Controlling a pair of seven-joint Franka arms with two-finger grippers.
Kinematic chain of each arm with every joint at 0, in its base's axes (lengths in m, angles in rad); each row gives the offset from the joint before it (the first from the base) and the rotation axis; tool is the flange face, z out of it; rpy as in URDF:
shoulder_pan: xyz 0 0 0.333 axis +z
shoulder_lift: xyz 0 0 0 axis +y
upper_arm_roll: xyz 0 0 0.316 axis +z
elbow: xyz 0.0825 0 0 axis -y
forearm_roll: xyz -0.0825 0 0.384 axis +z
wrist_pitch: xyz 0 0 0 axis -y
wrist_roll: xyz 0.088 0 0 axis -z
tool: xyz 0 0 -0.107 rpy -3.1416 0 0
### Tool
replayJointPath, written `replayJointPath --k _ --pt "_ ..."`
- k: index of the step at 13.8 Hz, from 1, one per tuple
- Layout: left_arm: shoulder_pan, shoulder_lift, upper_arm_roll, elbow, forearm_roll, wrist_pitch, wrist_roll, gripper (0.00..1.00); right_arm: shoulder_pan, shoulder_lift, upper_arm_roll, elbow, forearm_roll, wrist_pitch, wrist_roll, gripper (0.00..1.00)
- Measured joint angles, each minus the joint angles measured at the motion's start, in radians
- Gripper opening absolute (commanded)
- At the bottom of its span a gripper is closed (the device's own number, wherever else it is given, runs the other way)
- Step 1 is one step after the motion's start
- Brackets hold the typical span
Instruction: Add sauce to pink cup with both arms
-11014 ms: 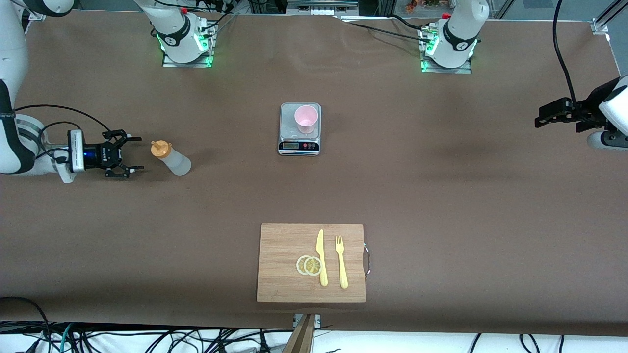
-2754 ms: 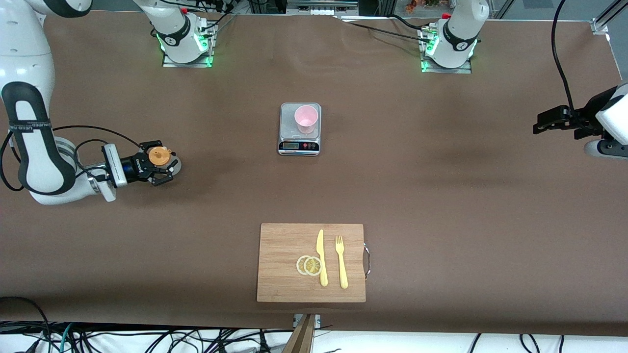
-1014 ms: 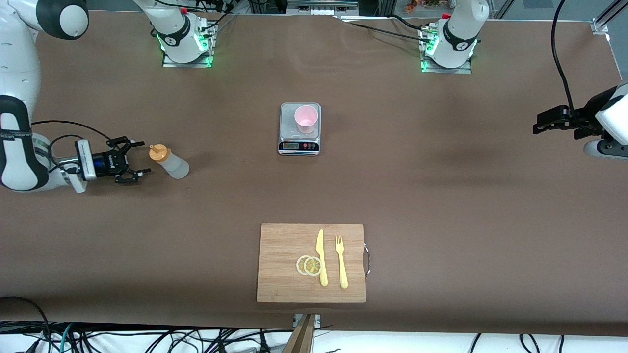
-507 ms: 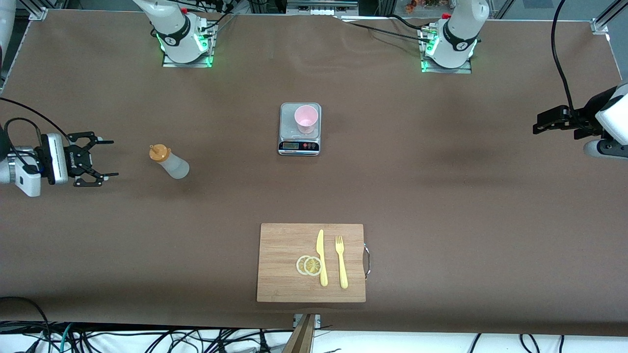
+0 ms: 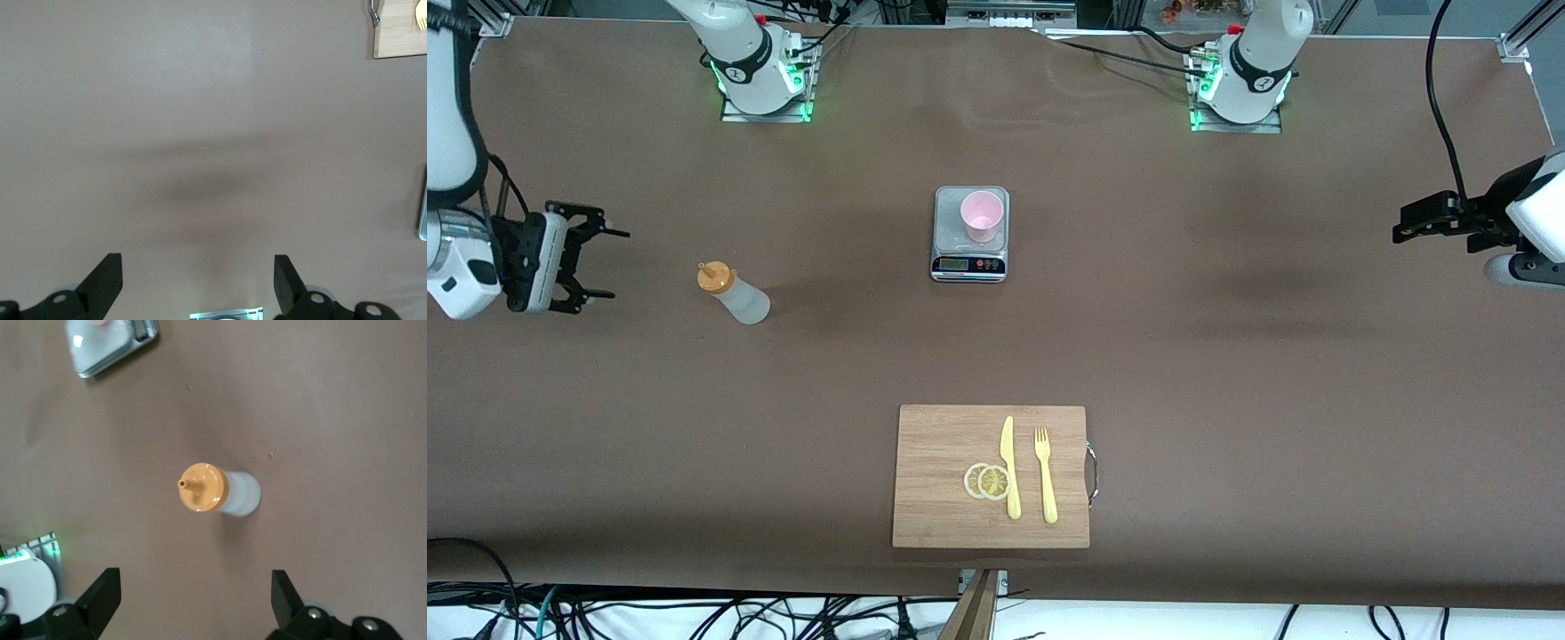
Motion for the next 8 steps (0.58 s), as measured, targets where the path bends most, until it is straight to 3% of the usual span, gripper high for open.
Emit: replayJointPath --k 5,8 --pt "0.000 0.000 0.000 0.000 0.000 0.000 0.000 1.00 0.060 -0.116 0.067 -0.026 -0.178 0.010 0.461 1.00" --pt "0.000 0.000 0.000 0.000 0.000 0.000 0.000 1.00 0.086 -0.137 0.077 -0.030 -0.201 0.013 0.758 1.00"
